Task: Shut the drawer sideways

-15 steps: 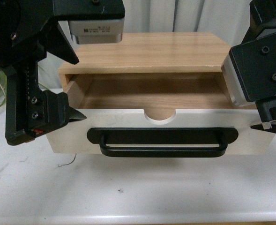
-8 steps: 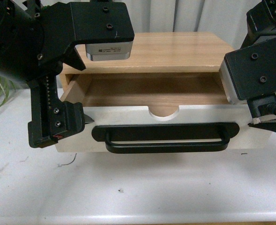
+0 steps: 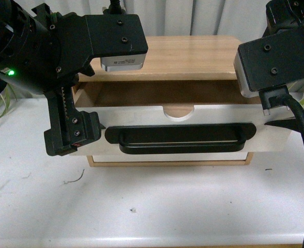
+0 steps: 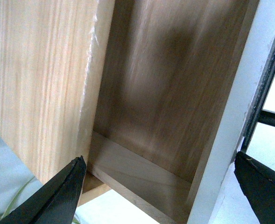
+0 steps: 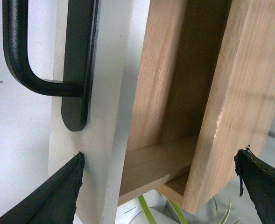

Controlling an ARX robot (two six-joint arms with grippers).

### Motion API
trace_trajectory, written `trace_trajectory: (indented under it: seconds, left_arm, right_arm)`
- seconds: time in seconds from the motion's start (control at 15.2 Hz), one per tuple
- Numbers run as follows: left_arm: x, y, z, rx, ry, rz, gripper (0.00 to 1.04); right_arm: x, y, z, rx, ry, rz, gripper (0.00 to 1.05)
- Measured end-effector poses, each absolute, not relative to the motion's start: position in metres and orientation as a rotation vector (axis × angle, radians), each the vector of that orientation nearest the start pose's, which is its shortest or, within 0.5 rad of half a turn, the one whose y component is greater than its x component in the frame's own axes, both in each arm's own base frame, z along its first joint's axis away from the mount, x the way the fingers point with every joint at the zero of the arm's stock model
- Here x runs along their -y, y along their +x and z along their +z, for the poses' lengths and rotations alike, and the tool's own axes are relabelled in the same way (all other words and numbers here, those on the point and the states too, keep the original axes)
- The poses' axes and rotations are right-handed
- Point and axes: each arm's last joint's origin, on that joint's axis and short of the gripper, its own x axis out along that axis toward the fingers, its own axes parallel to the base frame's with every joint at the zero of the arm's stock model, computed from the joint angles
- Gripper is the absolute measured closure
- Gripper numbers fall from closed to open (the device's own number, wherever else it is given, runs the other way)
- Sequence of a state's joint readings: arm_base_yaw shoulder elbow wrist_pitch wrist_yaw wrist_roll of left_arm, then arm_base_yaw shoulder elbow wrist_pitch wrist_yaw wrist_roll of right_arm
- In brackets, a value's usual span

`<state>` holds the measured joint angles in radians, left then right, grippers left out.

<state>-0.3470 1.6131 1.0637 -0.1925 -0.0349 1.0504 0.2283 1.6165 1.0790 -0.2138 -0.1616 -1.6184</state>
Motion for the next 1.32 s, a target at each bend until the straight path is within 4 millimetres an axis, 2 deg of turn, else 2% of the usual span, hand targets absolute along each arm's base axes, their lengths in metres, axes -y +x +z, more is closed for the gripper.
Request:
trace_trajectory:
  seconds: [0.33, 0.66, 0.92, 1.32]
  left_arm:
    - [0.117, 0.336, 0.224, -0.473, 1.139, -0.591, 0.07]
    - [0.119, 0.35, 0.221, -0.449, 1.125, -0.531, 0.07]
    - [0.12, 0.362, 0.22, -0.436, 1.1, -0.492, 0.07]
    - [0.122, 0.376, 0.217, -0.417, 1.075, -0.433, 0.07]
  right_arm:
    - [-0.085, 0.346, 0.232, -0.261, -1.53, 0.866, 0.06]
    - [-0.078, 0.361, 0.226, -0.291, -1.51, 0.841, 0.06]
    - [-0.075, 0.376, 0.23, -0.263, -1.52, 0.785, 0.06]
    - [-0.071, 0.394, 0.224, -0.259, -1.526, 0.728, 0.06]
